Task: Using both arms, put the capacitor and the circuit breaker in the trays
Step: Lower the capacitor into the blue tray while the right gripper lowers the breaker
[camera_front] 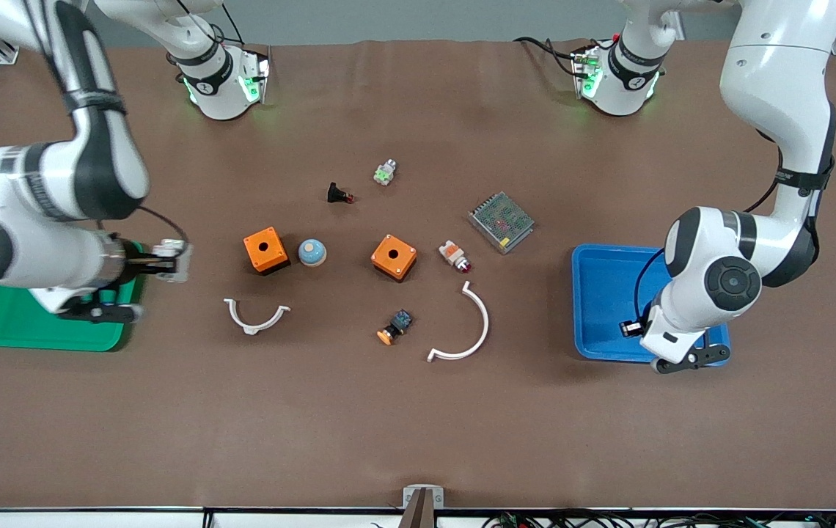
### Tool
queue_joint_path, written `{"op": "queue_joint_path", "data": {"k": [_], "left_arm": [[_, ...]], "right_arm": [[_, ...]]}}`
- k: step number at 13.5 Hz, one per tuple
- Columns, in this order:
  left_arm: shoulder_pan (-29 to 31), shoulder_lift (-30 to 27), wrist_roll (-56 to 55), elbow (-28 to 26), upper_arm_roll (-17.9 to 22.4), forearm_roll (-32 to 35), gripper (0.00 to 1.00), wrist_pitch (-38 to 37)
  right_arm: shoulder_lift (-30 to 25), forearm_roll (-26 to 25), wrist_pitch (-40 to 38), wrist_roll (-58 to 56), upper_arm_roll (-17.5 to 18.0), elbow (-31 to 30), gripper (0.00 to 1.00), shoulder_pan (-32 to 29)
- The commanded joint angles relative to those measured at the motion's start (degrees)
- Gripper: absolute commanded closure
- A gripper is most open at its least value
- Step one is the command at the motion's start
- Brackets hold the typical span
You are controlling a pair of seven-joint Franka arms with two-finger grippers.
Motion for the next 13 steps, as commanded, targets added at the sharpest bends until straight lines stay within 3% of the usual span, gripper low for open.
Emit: {"op": "queue_joint_path", "data": {"k": [1, 7, 10, 12, 13], "left_arm": [[1.9, -1.5, 0.4, -4.7, -0.5, 1.2, 0.99, 3.5], [6.3, -0.8, 0.9, -11.8, -0.4, 1.3, 0.99, 12.4], [7.4, -1.1, 1.7, -13.0, -0.5, 1.3, 0.97, 12.9], [7.4, -1.1, 1.7, -13.3, -0.5, 1.3, 0.87, 12.8], [7.4, -1.2, 1.7, -13.8, -0.5, 1.2, 0.76, 12.8]], "right_arm": [[0.8, -1.4, 0.4, -9.6, 1.1, 2.3, 0.82, -8.1], [8.0, -4.3, 13.2, -25.1, 1.2, 3.0, 0.82, -20.7], [12.3, -4.5, 17.9, -27.0, 1.2, 3.2, 0.82, -23.5], [13.5, -4.6, 18.1, -27.1, 1.2, 3.2, 0.82, -24.4], [14.0, -4.7, 18.2, -27.2, 1.2, 3.3, 0.82, -24.5]]}}
